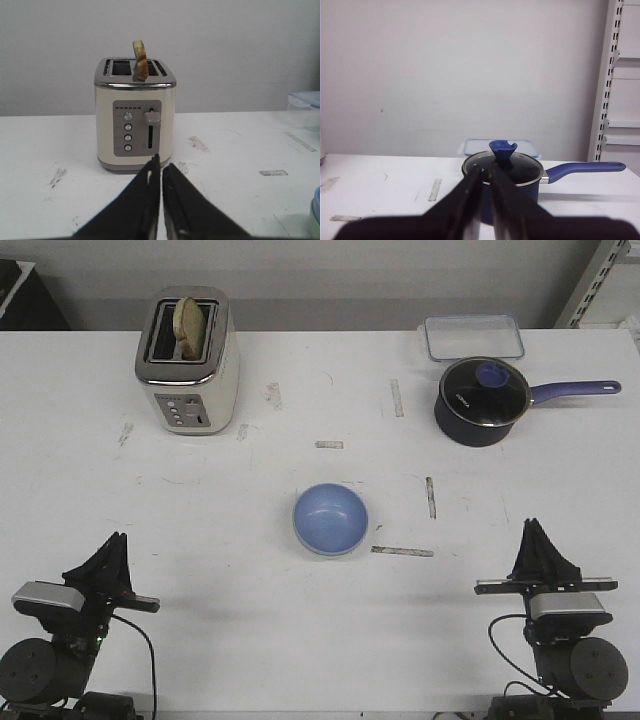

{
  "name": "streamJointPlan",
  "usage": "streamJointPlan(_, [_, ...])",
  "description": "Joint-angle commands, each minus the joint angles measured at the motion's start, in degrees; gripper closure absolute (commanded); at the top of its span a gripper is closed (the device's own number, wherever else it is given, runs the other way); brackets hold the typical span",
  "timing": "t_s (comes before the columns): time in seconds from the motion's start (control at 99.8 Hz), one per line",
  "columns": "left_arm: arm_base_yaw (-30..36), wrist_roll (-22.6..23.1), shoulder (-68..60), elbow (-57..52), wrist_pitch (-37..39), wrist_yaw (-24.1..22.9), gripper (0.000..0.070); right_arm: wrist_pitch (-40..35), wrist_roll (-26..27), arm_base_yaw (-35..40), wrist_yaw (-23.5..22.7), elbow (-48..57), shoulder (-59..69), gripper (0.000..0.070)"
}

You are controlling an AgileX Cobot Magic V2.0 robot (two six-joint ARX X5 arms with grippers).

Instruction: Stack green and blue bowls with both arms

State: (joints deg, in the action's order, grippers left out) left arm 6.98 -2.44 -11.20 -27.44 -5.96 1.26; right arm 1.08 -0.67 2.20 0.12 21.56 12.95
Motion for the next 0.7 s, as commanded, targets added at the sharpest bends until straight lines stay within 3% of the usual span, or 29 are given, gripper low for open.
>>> streamJointPlan(0.0, [-0.17,0.33,0.33,0.46,2.91,0.04,0.0699,0.61,-0.44,0.0,-0.07,0.26,-0.15,0.0687])
streamJointPlan(0.16, [-1.79,0.68,1.6,7.69,15.5,0.02,0.0699,0.61,-0.44,0.0,-0.07,0.26,-0.15,0.0687])
streamJointPlan(0.271, [-2.71,1.97,2.64,12.13,19.98,0.0,0.0699,0.61,-0.44,0.0,-0.07,0.26,-0.15,0.0687])
streamJointPlan(0.691, [-6.01,1.99,5.57,21.4,19.28,-1.77,0.0699,0.61,-0.44,0.0,-0.07,0.26,-0.15,0.0687])
